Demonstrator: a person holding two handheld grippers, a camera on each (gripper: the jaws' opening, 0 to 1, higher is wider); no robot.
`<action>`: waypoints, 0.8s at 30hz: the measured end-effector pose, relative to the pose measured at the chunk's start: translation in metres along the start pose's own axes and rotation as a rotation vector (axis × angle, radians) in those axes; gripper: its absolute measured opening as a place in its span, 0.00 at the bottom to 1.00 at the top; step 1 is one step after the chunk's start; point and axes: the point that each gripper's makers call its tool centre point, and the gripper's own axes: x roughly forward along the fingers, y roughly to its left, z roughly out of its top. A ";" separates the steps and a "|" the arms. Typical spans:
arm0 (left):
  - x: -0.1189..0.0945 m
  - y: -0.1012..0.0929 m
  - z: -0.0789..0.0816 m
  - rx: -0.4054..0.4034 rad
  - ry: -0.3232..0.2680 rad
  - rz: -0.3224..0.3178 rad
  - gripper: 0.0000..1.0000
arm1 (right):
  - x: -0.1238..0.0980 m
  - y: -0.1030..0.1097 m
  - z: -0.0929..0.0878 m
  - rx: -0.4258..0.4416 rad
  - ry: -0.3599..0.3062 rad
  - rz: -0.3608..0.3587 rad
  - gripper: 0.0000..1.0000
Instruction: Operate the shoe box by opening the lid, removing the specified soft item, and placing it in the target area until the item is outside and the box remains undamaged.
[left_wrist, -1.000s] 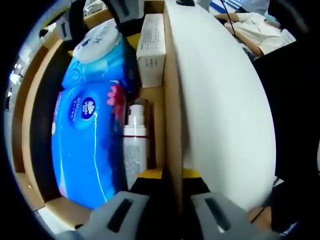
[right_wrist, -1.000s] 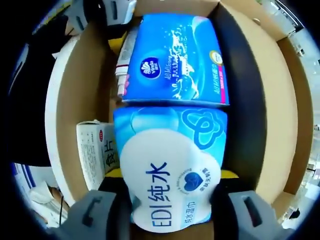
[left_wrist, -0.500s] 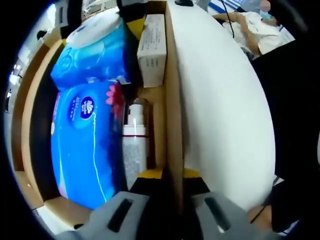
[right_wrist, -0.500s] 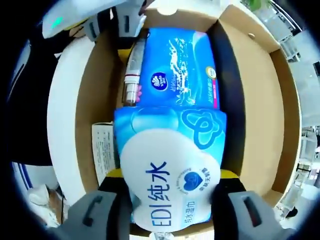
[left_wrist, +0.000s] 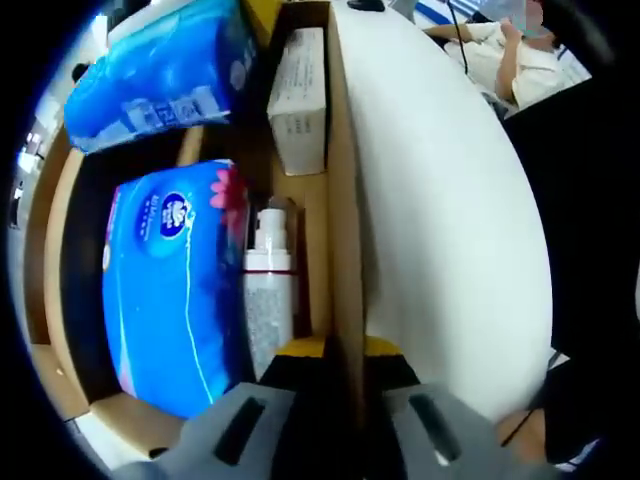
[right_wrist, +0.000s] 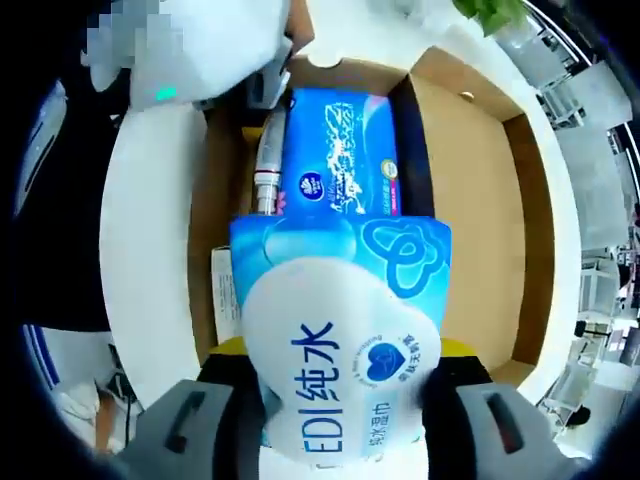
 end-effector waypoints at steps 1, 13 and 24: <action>0.000 0.000 0.000 0.000 0.000 0.000 0.05 | -0.003 0.000 0.000 0.002 -0.003 -0.002 0.63; 0.001 -0.002 -0.001 -0.008 -0.002 -0.003 0.05 | -0.030 -0.001 -0.018 0.030 -0.007 -0.057 0.63; 0.000 -0.002 -0.001 -0.017 -0.006 -0.010 0.06 | -0.045 -0.002 -0.037 0.034 -0.013 -0.069 0.63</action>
